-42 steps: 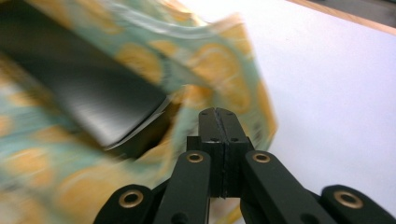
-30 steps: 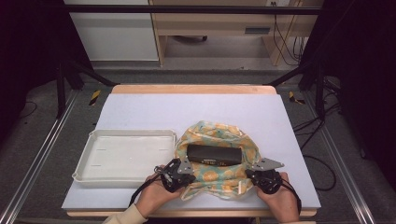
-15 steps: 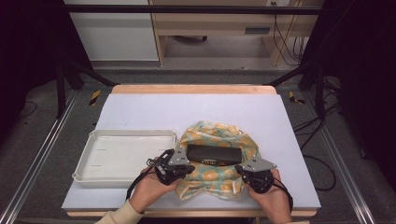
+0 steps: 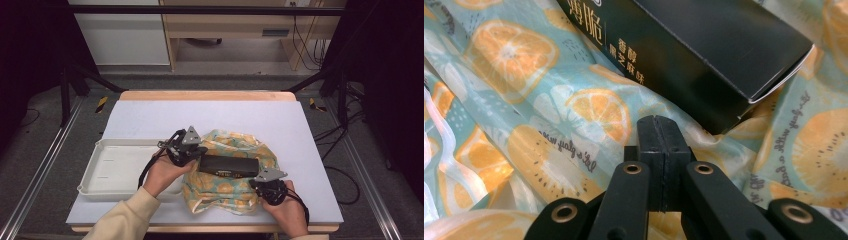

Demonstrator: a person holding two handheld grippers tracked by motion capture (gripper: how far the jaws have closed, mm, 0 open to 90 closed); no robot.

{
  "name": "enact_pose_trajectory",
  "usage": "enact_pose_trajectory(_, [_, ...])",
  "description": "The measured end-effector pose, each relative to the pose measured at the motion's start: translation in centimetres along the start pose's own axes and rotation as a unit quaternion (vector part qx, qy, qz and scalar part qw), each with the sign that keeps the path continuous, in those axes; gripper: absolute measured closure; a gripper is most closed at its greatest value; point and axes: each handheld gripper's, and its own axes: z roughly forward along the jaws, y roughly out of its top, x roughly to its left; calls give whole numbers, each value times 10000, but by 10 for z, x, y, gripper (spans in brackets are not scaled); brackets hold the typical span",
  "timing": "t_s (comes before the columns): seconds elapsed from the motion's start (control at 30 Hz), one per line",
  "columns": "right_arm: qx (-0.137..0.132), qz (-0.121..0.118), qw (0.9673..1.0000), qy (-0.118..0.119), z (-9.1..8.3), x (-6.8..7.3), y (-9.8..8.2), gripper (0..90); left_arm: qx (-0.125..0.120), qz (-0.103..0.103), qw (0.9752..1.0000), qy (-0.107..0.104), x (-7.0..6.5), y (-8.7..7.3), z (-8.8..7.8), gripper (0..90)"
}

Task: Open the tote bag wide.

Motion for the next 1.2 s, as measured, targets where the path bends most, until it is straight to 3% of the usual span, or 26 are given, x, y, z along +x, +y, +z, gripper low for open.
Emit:
enact_pose_trajectory(0.33, [77, -9, 10000, 58, 3, 1, -1, 900, 387, -290, 9985, 238, 26, -7, 28, 900])
enact_pose_trajectory(0.63, [83, -18, 9999, 69, 2, 1, -2, 900, 700, -432, 9962, 296, 36, -14, 47, 900])
enact_pose_trajectory(0.83, [78, -14, 9999, 74, 2, 1, -2, 900, 781, -471, 9954, 276, 37, -16, 54, 900])
enact_pose_trajectory(0.9, [-31, 3, 10000, 78, -2, 1, -1, 900, 782, -482, 9954, 263, 37, -18, 56, 900])
enact_pose_trajectory(1.03, [-523, 75, 9986, -7, -22, 0, 6, 900, 773, -510, 9954, 245, 38, -21, 57, 900])
enact_pose_trajectory(1.07, [-523, 75, 9986, -7, -22, 0, 6, 900, 773, -510, 9954, 245, 38, -21, 57, 900])
enact_pose_trajectory(1.2, [-908, 123, 9954, -294, -35, -13, 15, 900, 813, -494, 9953, 206, 38, -21, 57, 900])
